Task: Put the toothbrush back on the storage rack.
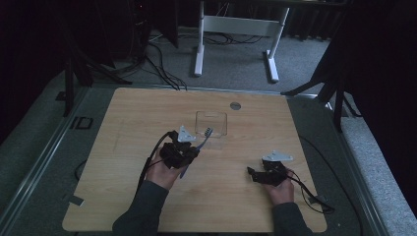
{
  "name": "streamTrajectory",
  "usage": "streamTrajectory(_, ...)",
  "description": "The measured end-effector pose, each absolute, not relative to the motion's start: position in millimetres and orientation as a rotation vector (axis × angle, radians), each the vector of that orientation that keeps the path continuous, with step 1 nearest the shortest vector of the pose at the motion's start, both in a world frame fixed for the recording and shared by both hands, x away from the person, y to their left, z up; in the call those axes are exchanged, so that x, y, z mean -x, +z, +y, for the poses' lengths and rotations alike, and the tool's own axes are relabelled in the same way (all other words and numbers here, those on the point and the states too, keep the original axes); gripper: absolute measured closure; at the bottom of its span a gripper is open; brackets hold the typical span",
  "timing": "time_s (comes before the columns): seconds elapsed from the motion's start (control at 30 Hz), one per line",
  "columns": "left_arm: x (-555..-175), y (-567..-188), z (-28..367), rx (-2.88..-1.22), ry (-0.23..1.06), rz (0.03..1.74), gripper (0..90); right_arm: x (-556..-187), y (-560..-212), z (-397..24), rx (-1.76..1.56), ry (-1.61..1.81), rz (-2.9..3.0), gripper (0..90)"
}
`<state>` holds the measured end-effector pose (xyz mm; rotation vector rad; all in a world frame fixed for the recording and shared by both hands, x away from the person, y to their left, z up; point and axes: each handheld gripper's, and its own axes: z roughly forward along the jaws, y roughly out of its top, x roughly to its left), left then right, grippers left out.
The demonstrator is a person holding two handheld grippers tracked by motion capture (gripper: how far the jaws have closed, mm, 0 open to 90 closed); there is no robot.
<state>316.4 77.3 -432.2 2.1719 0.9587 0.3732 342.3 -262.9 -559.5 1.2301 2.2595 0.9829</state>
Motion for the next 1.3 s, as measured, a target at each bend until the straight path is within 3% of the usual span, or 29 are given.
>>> streamTrajectory(1.3,-319.9,-422.5,79.3,-2.036,0.400,0.896,81.7,-342.3,-559.4,-262.9,-1.231,0.983,2.259,25.0)
